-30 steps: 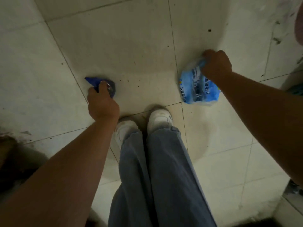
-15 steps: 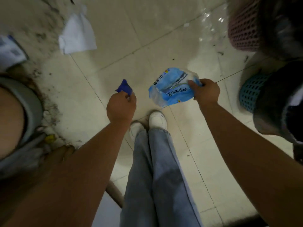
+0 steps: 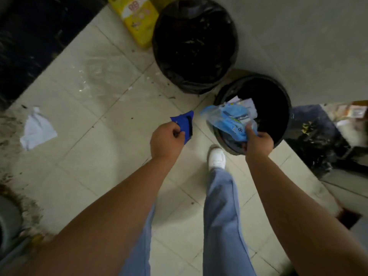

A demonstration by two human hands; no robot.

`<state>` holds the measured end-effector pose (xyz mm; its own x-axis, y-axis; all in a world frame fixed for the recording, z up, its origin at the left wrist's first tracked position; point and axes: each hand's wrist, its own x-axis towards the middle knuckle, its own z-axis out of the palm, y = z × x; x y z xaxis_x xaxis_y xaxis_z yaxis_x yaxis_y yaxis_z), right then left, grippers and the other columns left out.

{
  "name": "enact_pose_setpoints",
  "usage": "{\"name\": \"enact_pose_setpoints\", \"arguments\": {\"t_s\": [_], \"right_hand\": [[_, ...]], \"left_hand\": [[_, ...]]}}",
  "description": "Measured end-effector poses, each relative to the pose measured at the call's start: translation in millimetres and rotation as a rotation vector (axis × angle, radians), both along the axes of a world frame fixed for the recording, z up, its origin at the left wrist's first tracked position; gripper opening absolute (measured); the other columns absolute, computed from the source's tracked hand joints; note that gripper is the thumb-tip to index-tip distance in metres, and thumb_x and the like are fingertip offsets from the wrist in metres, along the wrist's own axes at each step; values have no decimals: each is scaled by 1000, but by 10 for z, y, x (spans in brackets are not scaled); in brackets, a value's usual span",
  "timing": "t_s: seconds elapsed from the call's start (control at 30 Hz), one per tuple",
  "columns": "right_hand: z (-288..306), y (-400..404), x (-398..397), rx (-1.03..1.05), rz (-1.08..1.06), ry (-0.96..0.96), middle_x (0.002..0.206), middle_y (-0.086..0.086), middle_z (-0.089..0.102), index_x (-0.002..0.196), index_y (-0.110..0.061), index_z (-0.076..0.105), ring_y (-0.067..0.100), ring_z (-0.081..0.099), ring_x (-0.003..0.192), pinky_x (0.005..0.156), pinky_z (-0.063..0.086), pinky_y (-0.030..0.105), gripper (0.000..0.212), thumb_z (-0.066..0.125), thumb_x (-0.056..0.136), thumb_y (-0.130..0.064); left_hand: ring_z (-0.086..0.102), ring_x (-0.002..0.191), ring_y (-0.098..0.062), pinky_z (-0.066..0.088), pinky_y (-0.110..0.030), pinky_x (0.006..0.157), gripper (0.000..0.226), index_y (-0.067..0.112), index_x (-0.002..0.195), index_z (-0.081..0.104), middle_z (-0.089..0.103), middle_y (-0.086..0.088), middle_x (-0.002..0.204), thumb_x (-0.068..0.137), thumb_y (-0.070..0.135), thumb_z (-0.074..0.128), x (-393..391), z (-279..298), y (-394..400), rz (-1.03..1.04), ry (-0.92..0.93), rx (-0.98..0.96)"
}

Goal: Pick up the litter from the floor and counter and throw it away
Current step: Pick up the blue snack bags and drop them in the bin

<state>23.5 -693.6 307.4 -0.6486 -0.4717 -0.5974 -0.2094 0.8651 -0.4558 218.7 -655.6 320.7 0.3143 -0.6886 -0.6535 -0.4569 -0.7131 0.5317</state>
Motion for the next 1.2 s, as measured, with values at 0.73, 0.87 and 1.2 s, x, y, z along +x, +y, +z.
{"name": "enact_pose_setpoints", "arguments": {"t_s": [0.73, 0.87, 1.2], "right_hand": [[-119, -825, -1239, 507, 1429, 189, 159, 12, 16, 147, -13, 22, 32, 11, 147, 119, 18, 45, 60, 40, 96, -38], [32, -870, -630, 253, 1657, 273, 161, 11, -4, 150, -18, 12, 32, -6, 148, 120, 1, 50, 65, 36, 96, -44], [114, -812, 1917, 119, 1981, 286, 161, 6, -10, 151, -20, 4, 28, -11, 148, 120, -2, 48, 63, 26, 97, -47]], "left_hand": [[5, 149, -28, 18, -42, 119, 51, 18, 148, 24, 12, -5, 161, 99, 26, 37, -1312, -377, -689, -713, -353, 266], [-8, 149, -26, 5, -42, 122, 54, 23, 151, 9, 0, -1, 162, 101, 35, 27, -747, -78, -511, -705, -505, 295], [-3, 150, -27, 9, -45, 121, 53, 21, 150, 19, 8, -2, 162, 100, 32, 34, 1486, 76, 366, -118, -523, 473]]}}
